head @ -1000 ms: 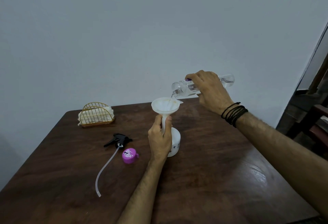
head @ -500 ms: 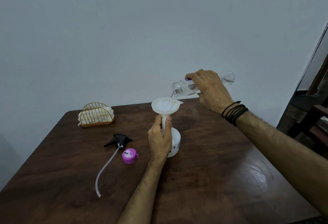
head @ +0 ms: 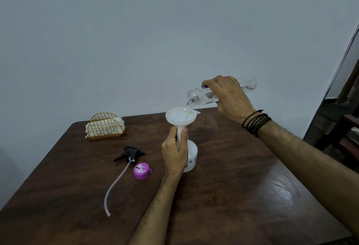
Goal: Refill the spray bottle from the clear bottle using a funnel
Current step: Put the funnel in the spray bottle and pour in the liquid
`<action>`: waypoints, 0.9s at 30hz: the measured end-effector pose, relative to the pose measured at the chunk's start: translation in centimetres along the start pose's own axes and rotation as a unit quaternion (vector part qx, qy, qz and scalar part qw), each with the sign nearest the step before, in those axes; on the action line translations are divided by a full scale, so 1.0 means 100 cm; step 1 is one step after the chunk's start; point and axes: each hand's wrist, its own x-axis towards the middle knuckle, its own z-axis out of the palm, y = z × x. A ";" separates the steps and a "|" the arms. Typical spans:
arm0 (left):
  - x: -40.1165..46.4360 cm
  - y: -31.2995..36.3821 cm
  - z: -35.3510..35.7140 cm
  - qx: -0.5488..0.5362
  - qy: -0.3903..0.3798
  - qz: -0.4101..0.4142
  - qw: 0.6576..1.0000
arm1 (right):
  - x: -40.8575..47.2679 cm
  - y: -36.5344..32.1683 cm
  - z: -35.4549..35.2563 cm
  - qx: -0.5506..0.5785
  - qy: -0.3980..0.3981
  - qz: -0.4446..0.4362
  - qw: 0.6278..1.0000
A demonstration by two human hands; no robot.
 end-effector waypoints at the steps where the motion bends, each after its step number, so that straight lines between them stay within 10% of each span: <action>1: 0.000 0.000 0.000 0.000 0.000 -0.001 1.000 | 0.000 0.000 0.000 0.001 0.001 0.001 1.000; 27: 0.000 -0.001 0.000 0.009 0.003 0.001 1.000 | 0.005 -0.002 -0.004 -0.010 0.004 -0.018 1.000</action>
